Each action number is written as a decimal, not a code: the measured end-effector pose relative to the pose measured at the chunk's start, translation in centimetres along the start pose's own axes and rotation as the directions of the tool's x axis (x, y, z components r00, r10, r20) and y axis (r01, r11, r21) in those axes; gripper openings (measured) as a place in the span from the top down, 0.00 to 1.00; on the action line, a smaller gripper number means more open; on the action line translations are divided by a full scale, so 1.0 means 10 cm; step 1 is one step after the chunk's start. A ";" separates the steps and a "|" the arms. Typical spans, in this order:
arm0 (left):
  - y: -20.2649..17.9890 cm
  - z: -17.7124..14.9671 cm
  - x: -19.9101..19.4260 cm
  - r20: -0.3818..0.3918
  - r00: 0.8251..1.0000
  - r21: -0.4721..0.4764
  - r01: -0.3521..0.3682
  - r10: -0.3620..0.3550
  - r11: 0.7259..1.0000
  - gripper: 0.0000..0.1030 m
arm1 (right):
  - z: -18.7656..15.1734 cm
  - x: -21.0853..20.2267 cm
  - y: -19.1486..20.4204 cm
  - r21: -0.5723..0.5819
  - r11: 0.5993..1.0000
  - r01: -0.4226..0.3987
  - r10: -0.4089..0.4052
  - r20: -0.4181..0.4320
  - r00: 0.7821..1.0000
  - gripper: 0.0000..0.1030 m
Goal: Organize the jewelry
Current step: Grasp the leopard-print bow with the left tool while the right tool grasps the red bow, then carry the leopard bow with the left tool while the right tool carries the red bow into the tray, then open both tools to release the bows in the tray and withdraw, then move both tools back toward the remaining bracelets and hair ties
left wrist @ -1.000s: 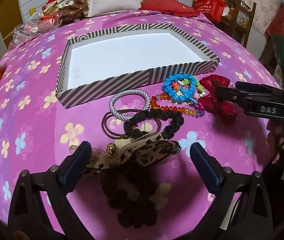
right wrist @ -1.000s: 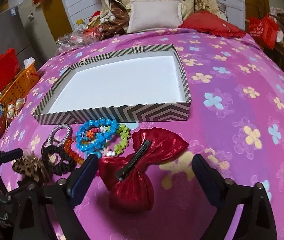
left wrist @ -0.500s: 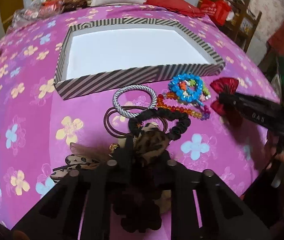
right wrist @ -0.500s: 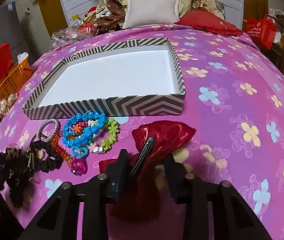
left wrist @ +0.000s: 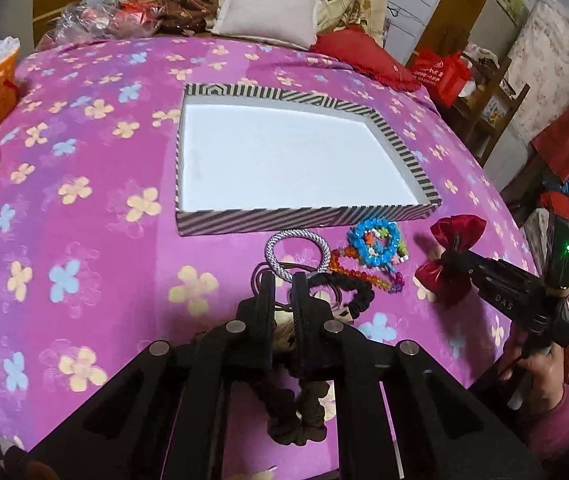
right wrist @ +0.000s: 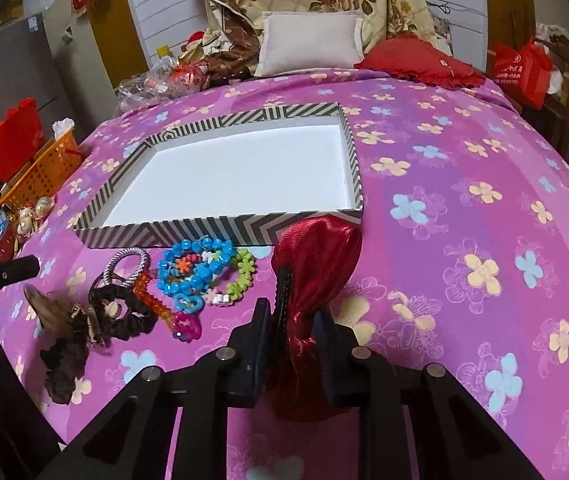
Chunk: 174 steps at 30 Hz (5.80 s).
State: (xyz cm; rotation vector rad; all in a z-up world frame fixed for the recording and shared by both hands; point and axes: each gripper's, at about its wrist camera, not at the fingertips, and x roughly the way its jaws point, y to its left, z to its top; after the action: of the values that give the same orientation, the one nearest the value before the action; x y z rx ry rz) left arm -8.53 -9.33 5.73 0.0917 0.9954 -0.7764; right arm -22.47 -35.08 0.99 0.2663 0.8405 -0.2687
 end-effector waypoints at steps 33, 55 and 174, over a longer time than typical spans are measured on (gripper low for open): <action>-0.06 -0.38 0.45 -0.108 0.989 0.109 -0.085 0.097 0.990 0.74 | -0.01 0.24 -0.06 0.064 0.998 -0.026 0.032 -0.086 0.996 0.71; -0.26 0.02 0.00 0.022 0.992 0.110 -0.129 0.127 0.986 0.74 | 0.15 -0.08 0.10 0.022 0.994 -0.103 0.103 0.015 0.995 0.85; 0.01 -0.37 0.05 0.001 0.975 -0.076 -0.219 0.220 0.973 0.32 | 0.10 -0.18 0.33 -0.027 0.999 0.027 -0.027 -0.002 1.000 0.31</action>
State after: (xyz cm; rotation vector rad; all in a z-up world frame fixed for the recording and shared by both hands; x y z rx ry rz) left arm -10.95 -8.01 3.26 0.1304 0.9859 -0.5354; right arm -21.86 -32.07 3.43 0.2304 0.8497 -0.2820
